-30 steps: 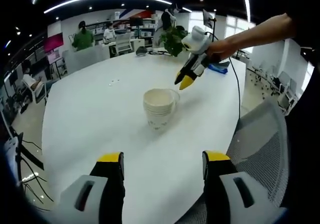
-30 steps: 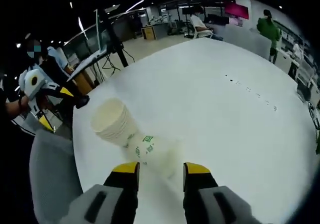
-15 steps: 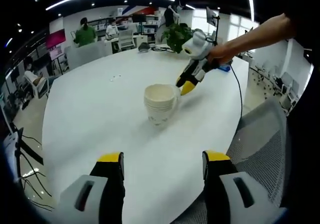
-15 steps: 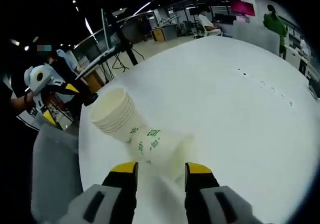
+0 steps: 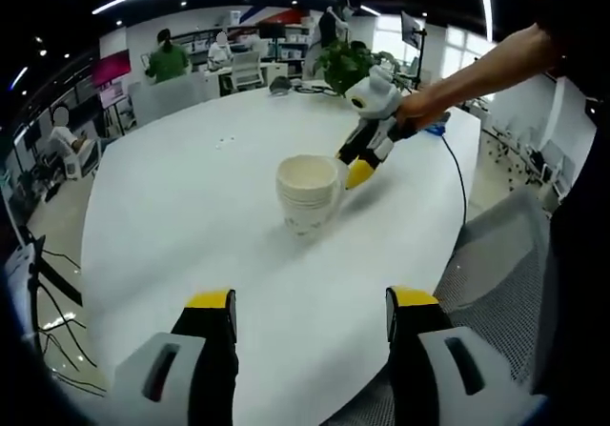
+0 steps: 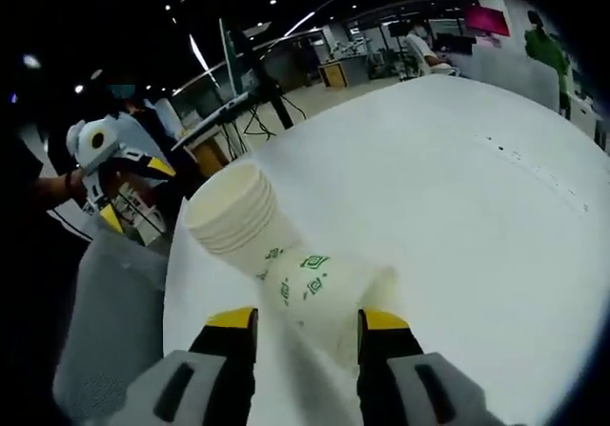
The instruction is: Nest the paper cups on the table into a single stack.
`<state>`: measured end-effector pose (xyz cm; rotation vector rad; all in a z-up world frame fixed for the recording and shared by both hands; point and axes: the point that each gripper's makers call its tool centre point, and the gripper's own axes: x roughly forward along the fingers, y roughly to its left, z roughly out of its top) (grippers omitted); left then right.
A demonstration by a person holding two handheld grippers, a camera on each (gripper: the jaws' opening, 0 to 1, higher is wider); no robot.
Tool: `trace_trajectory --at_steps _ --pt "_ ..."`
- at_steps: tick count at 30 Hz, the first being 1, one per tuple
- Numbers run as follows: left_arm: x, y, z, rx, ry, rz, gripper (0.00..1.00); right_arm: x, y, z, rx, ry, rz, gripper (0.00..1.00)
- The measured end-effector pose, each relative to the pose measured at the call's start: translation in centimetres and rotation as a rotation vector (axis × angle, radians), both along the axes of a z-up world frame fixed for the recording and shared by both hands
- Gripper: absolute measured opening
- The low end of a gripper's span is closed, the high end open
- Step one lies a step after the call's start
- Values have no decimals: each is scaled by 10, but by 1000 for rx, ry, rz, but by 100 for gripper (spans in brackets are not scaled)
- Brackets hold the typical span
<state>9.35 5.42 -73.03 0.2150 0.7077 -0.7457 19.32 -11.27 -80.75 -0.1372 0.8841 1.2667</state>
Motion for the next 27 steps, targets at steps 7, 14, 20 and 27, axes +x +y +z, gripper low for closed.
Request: trace_trajectory --at_steps 7,14,20,27 --pt "-1 2 1 10 3 7 62 9 3 -9 23 -7 38 38" --pt "-4 5 0 19 13 8 62 -5 12 -4 74 42 90 24" --pt "-6 5 1 22 14 5 62 -11 19 -2 88 39 77 17" --pt "-7 4 5 21 8 2 62 -13 30 5 102 37 37 16"
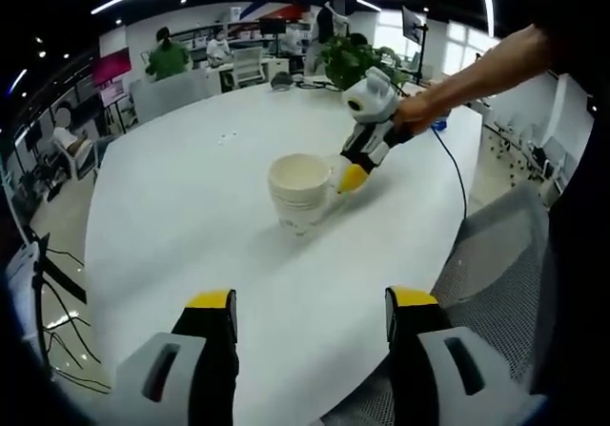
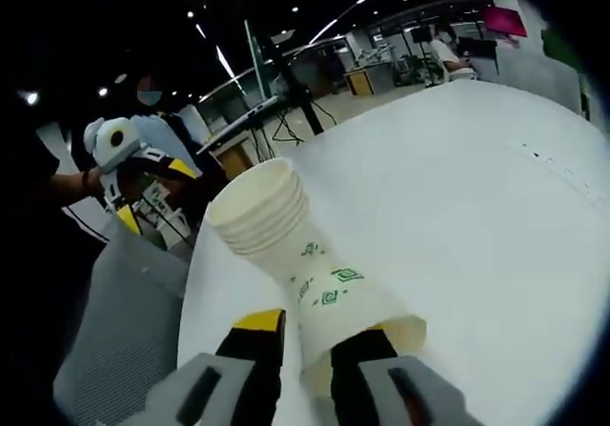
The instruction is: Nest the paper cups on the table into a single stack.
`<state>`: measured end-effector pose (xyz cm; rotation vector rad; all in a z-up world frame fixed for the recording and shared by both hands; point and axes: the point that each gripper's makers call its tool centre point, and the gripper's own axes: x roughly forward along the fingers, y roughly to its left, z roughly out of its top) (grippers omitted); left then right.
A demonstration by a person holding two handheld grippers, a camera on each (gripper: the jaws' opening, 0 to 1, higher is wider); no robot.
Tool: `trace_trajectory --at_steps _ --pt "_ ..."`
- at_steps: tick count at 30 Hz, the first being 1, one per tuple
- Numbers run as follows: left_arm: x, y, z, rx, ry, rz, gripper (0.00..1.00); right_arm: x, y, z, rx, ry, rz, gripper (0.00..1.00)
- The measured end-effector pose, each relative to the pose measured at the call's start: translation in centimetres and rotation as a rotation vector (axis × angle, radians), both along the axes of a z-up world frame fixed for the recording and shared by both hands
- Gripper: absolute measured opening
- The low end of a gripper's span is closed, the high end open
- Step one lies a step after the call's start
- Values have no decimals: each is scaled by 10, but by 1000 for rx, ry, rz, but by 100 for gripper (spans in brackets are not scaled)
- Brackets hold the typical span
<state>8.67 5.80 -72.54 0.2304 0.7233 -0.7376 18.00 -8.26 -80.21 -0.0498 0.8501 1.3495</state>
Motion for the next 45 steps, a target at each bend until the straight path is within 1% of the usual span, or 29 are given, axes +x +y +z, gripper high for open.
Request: trace_trajectory --at_steps 1,5,8,9,10,14,17,21,23,24,26,29,31,35,39,45 --pt "0 0 0 -1 -1 0 62 0 3 2 7 4 -14 16" --pt "0 -1 0 -5 -3 -3 62 7 4 -3 6 15 -48 15" --pt "0 0 1 -9 -5 -3 62 11 6 -6 2 18 -70 8" --pt "0 0 1 -9 -5 -3 62 11 7 -7 -1 18 -72 3" --pt "0 1 1 -10 -7 -2 62 12 7 -7 -1 16 -78 0" --pt "0 4 2 -13 -10 1 61 14 7 -4 10 20 -84 0" --pt "-1 5 2 -15 -12 2 61 13 6 -2 -5 13 -75 0" --pt "0 6 2 -24 -14 6 62 17 -1 3 -34 1 -75 0" --pt "0 5 2 -28 -17 6 62 16 -6 6 -67 -6 -70 0" --pt "1 5 2 -35 -17 8 62 12 -9 9 -103 -29 -53 0" --pt "2 4 1 -43 -19 8 62 9 -15 12 -141 -35 -41 0" --pt "3 3 -1 -56 -20 6 62 13 -23 15 -172 -48 -32 0" --pt "4 2 -2 -61 -21 3 62 11 -26 22 -195 -59 -28 0" --pt "5 1 -2 -72 -25 -7 62 9 -30 34 -234 -81 -13 0" --pt "8 3 0 -80 -35 -13 62 11 -33 43 -263 -98 5 0" --pt "11 7 -1 -91 -43 -16 62 7 -33 55 -327 -127 59 0"
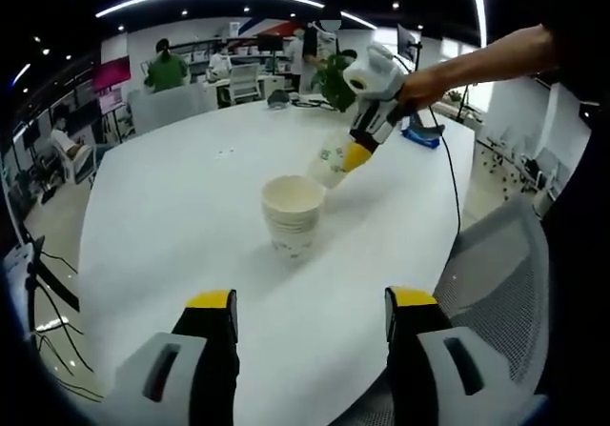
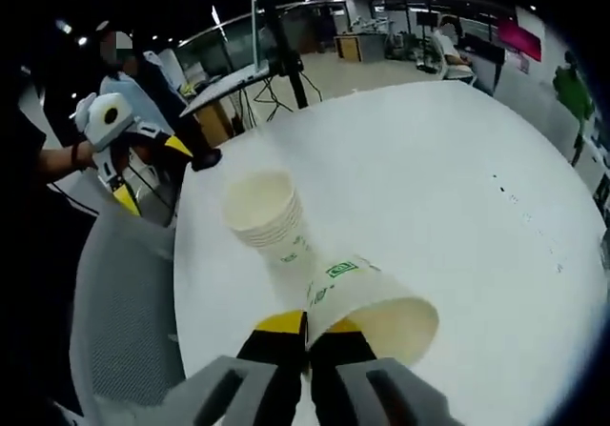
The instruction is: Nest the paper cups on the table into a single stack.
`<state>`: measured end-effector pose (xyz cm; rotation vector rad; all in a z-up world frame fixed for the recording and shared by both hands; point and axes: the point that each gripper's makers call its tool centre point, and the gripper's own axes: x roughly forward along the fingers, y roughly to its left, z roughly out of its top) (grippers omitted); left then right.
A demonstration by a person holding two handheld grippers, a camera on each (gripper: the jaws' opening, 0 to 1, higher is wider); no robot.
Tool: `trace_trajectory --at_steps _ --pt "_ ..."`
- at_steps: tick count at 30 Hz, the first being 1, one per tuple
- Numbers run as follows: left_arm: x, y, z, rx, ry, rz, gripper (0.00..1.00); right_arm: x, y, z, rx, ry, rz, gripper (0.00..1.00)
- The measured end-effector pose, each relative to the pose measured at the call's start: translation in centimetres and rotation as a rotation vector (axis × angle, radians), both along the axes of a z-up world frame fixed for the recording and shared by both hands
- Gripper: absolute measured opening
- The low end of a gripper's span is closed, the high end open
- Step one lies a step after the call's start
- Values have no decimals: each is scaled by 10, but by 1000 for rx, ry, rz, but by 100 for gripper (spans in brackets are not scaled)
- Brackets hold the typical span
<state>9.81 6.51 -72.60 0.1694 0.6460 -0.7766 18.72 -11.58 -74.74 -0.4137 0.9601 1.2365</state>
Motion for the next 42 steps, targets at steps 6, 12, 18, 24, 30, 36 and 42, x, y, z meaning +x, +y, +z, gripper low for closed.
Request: trace_trajectory --at_steps 6,12,18,24,30,36,42 --pt "-2 -2 0 -20 -1 1 62 1 4 17 -48 -23 67 0" --pt "-2 -2 2 -26 -6 -16 62 -5 15 35 -102 -43 147 0" --pt "-1 3 4 -27 -15 -18 63 -7 32 53 -142 -58 238 0" --pt "-2 7 9 -26 -19 -11 63 -9 46 59 -186 -67 326 0" --pt "-1 13 11 -27 -24 2 63 -12 55 56 -221 -65 391 0" --pt "-4 15 11 -23 -23 8 63 -12 69 53 -233 -63 443 0" --pt "-4 18 11 -23 -24 17 63 -16 77 48 -265 -58 488 0"
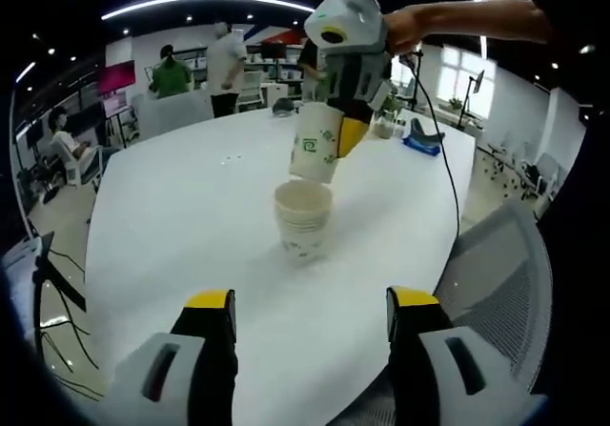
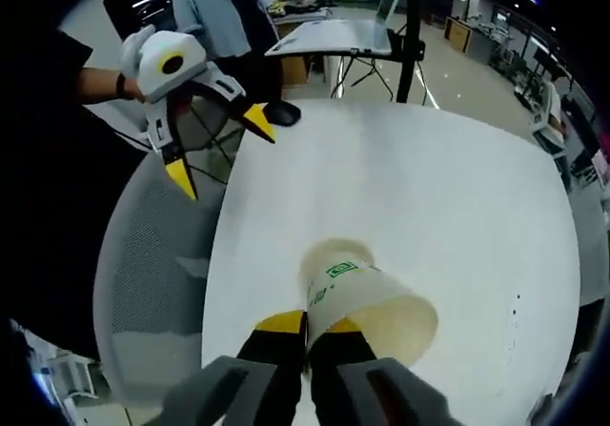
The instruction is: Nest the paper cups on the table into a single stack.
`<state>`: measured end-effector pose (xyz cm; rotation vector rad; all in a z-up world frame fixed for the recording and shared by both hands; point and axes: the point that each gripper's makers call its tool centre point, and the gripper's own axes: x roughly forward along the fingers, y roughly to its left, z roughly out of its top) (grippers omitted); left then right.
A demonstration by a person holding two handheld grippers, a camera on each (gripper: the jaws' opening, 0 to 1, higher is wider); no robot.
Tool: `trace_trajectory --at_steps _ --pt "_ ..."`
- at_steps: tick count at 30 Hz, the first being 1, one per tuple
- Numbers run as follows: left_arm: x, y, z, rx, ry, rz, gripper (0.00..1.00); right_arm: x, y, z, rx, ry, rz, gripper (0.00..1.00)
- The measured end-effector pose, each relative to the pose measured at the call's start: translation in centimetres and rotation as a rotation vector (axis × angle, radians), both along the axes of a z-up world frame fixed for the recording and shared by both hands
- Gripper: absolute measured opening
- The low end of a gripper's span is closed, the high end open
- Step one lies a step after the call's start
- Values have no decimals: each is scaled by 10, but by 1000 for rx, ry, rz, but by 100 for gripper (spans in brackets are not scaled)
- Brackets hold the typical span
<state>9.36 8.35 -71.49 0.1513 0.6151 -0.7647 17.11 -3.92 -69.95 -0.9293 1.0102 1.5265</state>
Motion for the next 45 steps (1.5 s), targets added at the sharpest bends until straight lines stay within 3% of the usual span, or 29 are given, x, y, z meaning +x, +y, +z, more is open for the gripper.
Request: trace_trajectory --at_steps 20,26,30,45 --pt "-3 9 -3 -11 2 16 63 -7 14 -19 -145 -29 75 0" --pt "-4 10 -1 -14 1 19 63 -1 20 -26 -162 -22 69 0" --pt "-3 14 -2 -14 1 23 63 -10 18 -25 -168 -18 67 0" --pt "-1 17 -2 -17 0 30 62 -11 20 -27 -187 -16 72 0"
